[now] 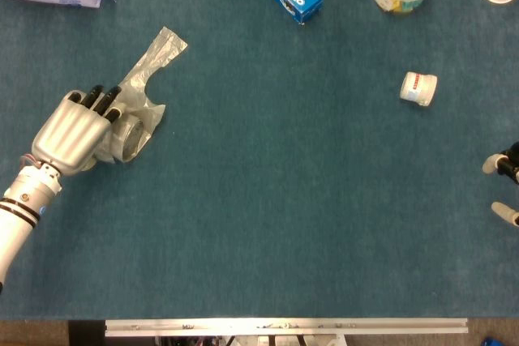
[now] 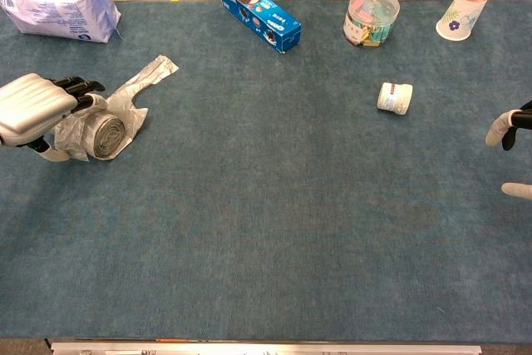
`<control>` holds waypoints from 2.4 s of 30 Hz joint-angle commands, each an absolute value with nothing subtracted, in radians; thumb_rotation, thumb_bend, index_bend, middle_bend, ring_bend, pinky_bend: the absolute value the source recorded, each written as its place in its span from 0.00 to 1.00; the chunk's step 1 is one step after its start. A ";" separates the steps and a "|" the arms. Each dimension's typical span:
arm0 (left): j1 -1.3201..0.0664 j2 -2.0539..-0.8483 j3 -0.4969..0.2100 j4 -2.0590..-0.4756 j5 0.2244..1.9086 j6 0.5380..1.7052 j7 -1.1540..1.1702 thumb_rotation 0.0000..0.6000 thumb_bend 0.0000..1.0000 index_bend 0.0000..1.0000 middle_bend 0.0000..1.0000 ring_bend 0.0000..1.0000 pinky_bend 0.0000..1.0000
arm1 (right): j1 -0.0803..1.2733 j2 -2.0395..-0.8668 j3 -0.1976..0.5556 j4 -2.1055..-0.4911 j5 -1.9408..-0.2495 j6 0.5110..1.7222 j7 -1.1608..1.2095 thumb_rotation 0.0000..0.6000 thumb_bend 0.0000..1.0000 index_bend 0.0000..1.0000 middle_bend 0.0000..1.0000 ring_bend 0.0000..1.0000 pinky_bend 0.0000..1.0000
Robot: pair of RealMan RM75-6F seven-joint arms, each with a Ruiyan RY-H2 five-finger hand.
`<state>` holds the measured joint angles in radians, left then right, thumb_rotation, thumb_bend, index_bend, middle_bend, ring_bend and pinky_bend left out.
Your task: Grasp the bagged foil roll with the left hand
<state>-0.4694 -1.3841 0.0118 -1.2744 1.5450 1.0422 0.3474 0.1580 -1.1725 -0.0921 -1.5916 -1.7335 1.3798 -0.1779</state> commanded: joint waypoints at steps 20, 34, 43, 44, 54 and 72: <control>-0.474 -1.419 0.053 -1.192 1.624 1.121 0.275 1.00 0.06 0.13 0.23 0.35 0.61 | 0.158 -1.173 -0.092 -1.591 -1.732 1.377 -0.178 1.00 0.00 0.45 0.54 0.37 0.49; -0.473 -1.428 0.056 -1.194 1.618 1.129 0.303 1.00 0.06 0.16 0.17 0.25 0.53 | 0.158 -1.172 -0.093 -1.591 -1.734 1.378 -0.177 1.00 0.00 0.45 0.54 0.37 0.49; -0.468 -1.437 0.062 -1.171 1.633 1.158 0.270 1.00 0.07 0.55 0.51 0.48 0.67 | 0.158 -1.173 -0.093 -1.590 -1.734 1.377 -0.179 1.00 0.00 0.45 0.54 0.37 0.49; -0.467 -1.435 0.063 -1.171 1.632 1.157 0.269 1.00 0.07 0.53 0.50 0.48 0.67 | 0.158 -1.173 -0.093 -1.590 -1.734 1.377 -0.179 1.00 0.00 0.45 0.54 0.37 0.49; -0.470 -1.421 0.067 -1.200 1.622 1.140 0.254 1.00 0.07 0.15 0.15 0.31 0.63 | 0.158 -1.173 -0.094 -1.590 -1.735 1.377 -0.180 1.00 0.00 0.45 0.54 0.37 0.49; -0.461 -1.451 0.063 -1.158 1.641 1.194 0.225 1.00 0.15 0.53 0.49 0.48 0.70 | 0.157 -1.173 -0.093 -1.590 -1.735 1.378 -0.180 1.00 0.00 0.45 0.54 0.37 0.49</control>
<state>-0.4632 -1.4482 0.0648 -1.1584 1.6422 1.1909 0.2292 0.1573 -1.1726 -0.0926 -1.5899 -1.7345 1.3778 -0.1802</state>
